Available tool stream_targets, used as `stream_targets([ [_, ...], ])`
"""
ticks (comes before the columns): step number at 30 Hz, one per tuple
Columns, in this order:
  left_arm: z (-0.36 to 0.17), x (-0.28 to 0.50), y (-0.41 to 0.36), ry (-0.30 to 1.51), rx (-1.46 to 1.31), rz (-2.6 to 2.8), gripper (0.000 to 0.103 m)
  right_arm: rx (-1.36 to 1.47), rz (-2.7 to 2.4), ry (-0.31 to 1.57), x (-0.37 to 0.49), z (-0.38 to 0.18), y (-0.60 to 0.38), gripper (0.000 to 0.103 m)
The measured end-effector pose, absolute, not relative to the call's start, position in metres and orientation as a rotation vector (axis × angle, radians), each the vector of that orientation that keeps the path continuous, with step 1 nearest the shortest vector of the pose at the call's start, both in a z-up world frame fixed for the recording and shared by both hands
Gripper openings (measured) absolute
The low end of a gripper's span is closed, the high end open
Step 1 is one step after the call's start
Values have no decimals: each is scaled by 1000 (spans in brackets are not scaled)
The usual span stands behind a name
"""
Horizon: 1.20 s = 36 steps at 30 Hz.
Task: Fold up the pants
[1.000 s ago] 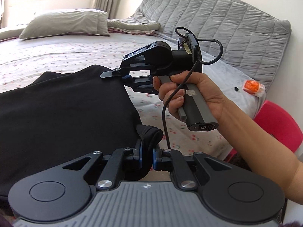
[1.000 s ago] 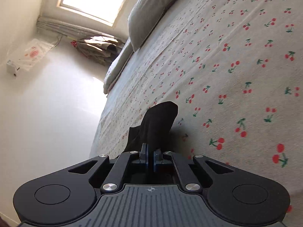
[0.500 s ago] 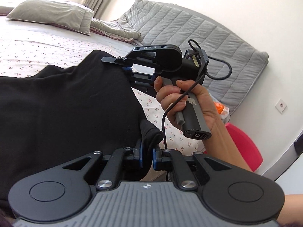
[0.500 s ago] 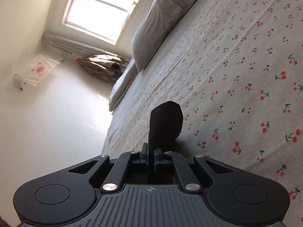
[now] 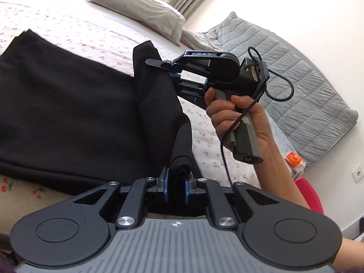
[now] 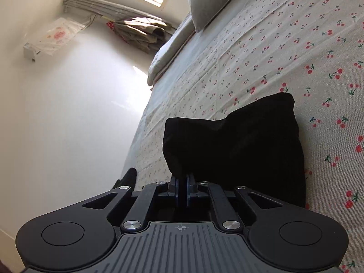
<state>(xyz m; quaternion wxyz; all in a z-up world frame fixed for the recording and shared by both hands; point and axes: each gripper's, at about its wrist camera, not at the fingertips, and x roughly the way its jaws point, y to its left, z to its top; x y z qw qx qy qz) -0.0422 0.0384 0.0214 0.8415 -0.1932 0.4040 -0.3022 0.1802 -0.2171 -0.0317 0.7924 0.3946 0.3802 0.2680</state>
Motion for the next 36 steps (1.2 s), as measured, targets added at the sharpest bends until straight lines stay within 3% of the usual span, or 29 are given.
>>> stream_targets([
  [4,18,-36,55,882,-401,-623,37,815,539,883,190,-52,-194,14],
  [5,20,-35,57,876,-401,-626,47,818,545,888,191,-54,-193,16],
  [8,32,-31,60,825,-362,-620,72,844,593,875,185,-47,-199,33],
  [10,37,-24,58,799,-334,-621,74,843,617,832,175,-34,-208,65],
  [12,36,-10,57,803,-343,-632,75,796,615,776,165,-20,-216,71],
  [15,28,23,52,838,-354,-613,75,774,590,758,153,-15,-227,71],
  [18,16,57,43,866,-351,-562,70,793,564,798,145,-25,-234,71],
  [20,9,76,35,879,-381,-543,57,786,546,820,141,-30,-238,71],
  [24,4,93,29,857,-422,-520,47,754,533,822,133,-31,-245,71],
  [25,2,93,30,858,-423,-510,38,744,533,821,130,-31,-248,71],
  [26,2,94,27,863,-420,-503,21,734,532,820,127,-31,-250,71],
  [27,1,97,24,874,-416,-494,10,723,531,819,126,-31,-250,71],
  [36,35,81,50,835,-236,-407,5,584,534,798,114,-22,-240,70],
])
